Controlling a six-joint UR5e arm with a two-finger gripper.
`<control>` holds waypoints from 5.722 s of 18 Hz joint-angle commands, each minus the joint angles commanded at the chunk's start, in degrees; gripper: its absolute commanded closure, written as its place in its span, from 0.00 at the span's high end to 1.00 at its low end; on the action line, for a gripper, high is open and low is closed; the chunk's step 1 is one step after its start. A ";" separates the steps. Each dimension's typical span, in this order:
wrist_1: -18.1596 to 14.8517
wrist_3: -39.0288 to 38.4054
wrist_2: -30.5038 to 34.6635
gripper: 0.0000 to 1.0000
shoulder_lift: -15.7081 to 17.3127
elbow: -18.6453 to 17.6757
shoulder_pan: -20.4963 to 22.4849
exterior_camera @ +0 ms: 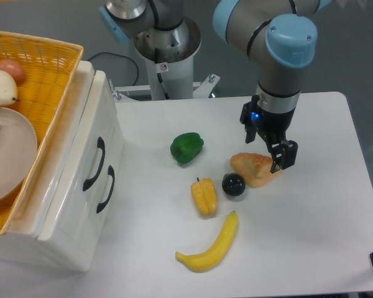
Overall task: Slide the top white drawer open
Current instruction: 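Raise the gripper up from beside the bread roll, then move the gripper over the table toward the upper drawer's black handle, then hook the gripper fingers into the upper drawer's black handle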
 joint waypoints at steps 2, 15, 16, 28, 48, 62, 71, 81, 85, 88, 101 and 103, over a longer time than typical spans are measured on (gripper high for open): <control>0.00 0.00 0.00 1.00 0.00 0.17 0.00; -0.17 -1.05 0.53 1.00 0.26 -2.55 -0.70; -0.18 -1.40 0.53 1.00 0.26 -2.81 -0.70; -1.32 -21.87 0.79 1.00 1.23 -3.69 -0.97; -5.88 -63.37 -8.96 1.00 -2.55 -1.76 -11.94; -10.89 -65.92 -13.16 1.00 -2.11 -1.32 -17.23; -13.27 -65.74 -18.28 1.00 -2.02 -0.97 -16.70; -13.71 -65.74 -20.39 1.00 -2.11 -1.14 -18.46; -13.80 -65.74 -20.48 1.00 -2.11 -1.23 -18.72; -13.71 -65.74 -20.65 1.00 -2.11 -1.14 -19.07; -13.45 -65.65 -21.36 1.00 -2.55 -0.97 -18.28; -13.36 -65.57 -21.36 1.00 -2.64 -0.97 -18.28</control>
